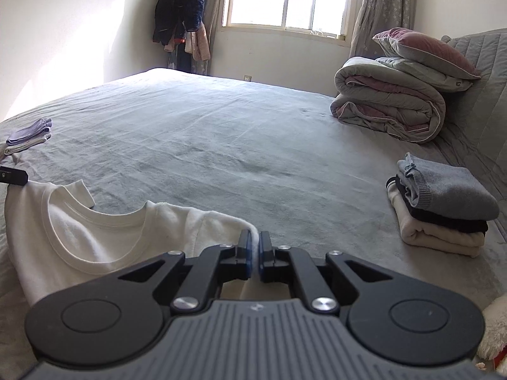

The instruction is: Fold clothes

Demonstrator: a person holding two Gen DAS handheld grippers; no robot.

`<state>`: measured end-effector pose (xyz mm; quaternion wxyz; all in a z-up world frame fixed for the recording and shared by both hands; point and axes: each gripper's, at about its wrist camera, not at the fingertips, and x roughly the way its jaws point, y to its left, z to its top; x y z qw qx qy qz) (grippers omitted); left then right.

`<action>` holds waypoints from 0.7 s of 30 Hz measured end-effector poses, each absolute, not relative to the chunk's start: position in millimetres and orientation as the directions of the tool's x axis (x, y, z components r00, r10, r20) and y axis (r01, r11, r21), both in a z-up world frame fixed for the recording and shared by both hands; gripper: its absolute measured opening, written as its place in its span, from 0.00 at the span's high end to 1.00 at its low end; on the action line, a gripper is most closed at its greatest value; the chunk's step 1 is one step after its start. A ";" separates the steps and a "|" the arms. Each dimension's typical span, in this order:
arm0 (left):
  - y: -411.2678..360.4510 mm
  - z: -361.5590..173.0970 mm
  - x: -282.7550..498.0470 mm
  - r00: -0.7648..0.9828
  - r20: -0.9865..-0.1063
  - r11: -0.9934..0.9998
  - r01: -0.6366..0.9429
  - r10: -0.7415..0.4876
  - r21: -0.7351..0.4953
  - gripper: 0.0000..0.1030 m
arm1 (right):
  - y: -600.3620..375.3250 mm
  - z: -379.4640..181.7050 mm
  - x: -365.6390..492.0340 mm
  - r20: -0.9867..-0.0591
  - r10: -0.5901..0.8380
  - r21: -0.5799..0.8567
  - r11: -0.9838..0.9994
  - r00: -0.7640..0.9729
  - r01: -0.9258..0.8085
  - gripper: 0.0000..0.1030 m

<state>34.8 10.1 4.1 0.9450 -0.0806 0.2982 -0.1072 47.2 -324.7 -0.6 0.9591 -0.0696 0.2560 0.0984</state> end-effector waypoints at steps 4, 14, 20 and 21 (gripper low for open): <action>2.4 13.5 56.3 0.810 -0.542 0.970 0.132 -0.224 -0.204 0.97 | -328.9 4.1 58.9 -0.480 0.125 -0.051 0.984 0.868 -0.170 0.95; -1.6 31.8 111.5 0.841 -0.528 0.990 0.061 -0.122 -0.130 0.97 | -322.9 14.8 95.5 -0.422 0.058 -0.060 0.994 0.905 -0.091 0.95; -9.2 31.3 151.7 0.842 -0.533 0.995 0.039 -0.082 -0.092 0.97 | -319.3 12.5 124.0 -0.404 0.018 -0.077 0.996 0.915 -0.054 0.95; -11.4 31.0 157.4 0.843 -0.533 0.996 0.037 -0.076 -0.083 0.97 | -319.6 11.6 128.7 -0.402 0.010 -0.080 0.996 0.916 -0.046 0.95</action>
